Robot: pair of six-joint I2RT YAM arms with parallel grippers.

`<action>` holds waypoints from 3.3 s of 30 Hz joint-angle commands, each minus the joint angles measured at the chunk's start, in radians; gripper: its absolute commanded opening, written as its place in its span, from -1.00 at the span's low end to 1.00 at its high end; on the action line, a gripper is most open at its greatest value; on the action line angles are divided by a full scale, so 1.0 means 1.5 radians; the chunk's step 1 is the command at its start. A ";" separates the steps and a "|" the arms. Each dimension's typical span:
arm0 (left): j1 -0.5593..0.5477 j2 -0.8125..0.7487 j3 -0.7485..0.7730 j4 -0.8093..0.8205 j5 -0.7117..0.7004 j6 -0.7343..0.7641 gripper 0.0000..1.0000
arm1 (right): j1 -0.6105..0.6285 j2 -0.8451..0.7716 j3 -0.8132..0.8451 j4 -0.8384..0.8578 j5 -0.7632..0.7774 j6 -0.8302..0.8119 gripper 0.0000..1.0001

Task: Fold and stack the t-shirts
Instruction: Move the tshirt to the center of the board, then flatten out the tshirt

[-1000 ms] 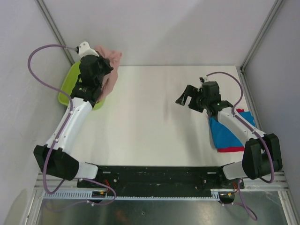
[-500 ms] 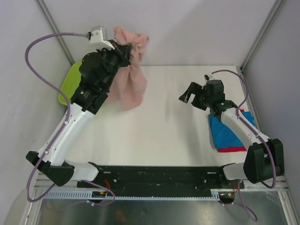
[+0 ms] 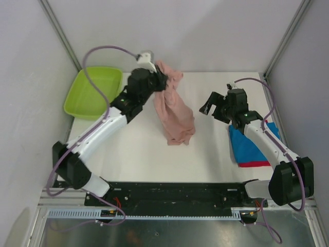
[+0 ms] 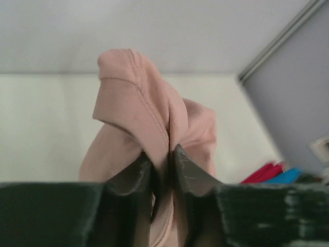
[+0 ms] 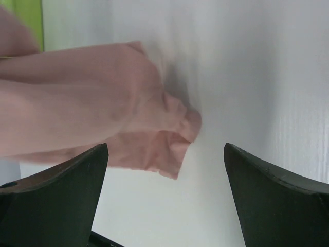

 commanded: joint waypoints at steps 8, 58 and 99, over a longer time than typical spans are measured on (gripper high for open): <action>0.068 0.072 -0.118 -0.042 0.112 -0.066 0.97 | 0.043 0.010 0.009 -0.043 0.077 -0.033 0.99; 0.154 -0.325 -0.566 -0.232 0.090 -0.209 0.99 | 0.454 0.452 0.294 -0.016 0.433 -0.264 0.46; 0.154 -0.313 -0.583 -0.229 0.131 -0.204 0.96 | 0.396 0.483 0.382 -0.071 0.351 -0.211 -1.00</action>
